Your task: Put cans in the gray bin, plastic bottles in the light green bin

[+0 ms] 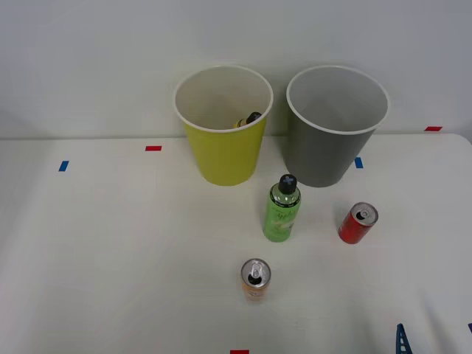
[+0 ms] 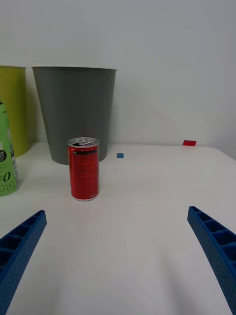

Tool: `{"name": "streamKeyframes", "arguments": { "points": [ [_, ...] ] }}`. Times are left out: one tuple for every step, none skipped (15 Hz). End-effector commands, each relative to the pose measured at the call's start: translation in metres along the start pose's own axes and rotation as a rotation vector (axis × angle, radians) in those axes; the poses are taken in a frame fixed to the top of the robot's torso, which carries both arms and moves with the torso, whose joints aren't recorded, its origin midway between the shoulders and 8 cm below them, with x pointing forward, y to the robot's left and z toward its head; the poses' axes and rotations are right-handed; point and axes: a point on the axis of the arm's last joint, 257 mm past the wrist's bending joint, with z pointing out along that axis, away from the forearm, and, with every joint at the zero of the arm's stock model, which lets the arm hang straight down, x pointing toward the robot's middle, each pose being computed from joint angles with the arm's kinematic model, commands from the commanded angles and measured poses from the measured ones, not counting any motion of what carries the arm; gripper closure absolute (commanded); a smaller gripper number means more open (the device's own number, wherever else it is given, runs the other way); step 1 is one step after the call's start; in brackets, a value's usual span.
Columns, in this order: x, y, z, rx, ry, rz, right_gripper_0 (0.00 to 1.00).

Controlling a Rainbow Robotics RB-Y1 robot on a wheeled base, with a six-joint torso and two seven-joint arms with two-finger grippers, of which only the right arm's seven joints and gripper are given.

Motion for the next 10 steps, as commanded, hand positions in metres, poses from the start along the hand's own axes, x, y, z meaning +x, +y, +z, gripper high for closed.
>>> {"name": "streamKeyframes", "arguments": {
  "points": [
    [0.0023,0.0093,0.0047,-0.035,0.003,-0.027,0.0],
    [0.003,0.0115,0.0058,-0.044,0.005,-0.034,0.0],
    [0.0031,0.0118,0.0058,-0.045,0.005,-0.038,0.0],
    [0.0031,0.0118,0.0058,-0.045,0.005,-0.041,0.0],
    [0.0033,0.0121,0.0058,-0.046,0.005,-0.047,0.0],
    [0.0047,0.0134,0.0055,-0.053,0.011,-0.06,0.0],
    [0.0047,0.0135,0.0053,-0.055,0.011,-0.066,0.0],
    [0.0047,0.0129,0.0052,-0.054,0.011,-0.069,0.0],
    [0.0043,0.0125,0.0051,-0.054,0.01,-0.071,0.0],
    [0.0046,0.0116,0.0049,-0.053,0.012,-0.074,0.0]
  ]
}}
